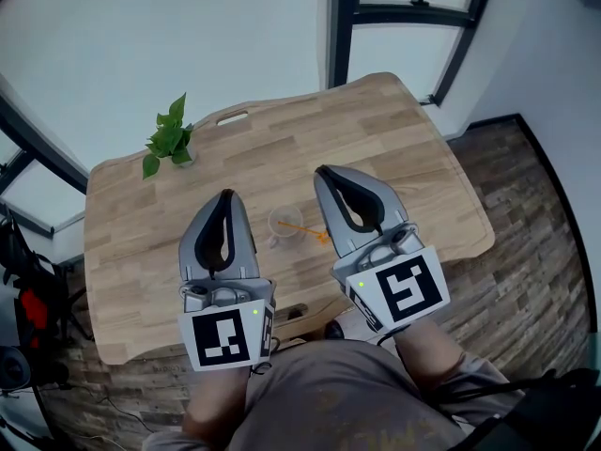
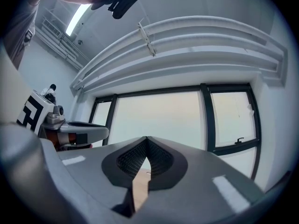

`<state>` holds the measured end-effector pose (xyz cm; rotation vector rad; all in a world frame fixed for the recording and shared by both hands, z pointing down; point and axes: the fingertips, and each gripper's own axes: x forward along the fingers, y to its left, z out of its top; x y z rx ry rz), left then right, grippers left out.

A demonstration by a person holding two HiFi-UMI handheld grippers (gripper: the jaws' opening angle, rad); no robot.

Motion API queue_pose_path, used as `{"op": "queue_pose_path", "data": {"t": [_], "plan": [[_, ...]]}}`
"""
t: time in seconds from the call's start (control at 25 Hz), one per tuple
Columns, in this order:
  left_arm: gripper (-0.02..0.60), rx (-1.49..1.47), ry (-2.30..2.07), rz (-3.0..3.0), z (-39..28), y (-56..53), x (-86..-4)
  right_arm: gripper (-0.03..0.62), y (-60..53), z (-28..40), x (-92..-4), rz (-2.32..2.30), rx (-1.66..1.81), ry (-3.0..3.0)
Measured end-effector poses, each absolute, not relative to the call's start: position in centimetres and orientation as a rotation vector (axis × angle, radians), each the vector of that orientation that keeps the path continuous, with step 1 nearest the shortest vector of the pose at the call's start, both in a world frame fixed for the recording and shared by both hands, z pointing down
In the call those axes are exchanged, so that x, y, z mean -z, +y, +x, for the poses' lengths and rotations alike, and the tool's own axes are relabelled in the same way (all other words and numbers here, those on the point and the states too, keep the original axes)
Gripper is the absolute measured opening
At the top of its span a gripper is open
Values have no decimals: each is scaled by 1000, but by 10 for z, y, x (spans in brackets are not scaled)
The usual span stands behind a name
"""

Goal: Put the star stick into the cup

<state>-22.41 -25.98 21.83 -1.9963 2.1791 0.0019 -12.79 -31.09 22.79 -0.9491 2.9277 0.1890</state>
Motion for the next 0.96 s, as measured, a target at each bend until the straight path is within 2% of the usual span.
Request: {"op": "queue_pose_path", "data": {"t": [0.96], "plan": [[0,-4,2162,-2015,-221,-239,-220,25,-288,-126,-231,-972,-193,2941]]}}
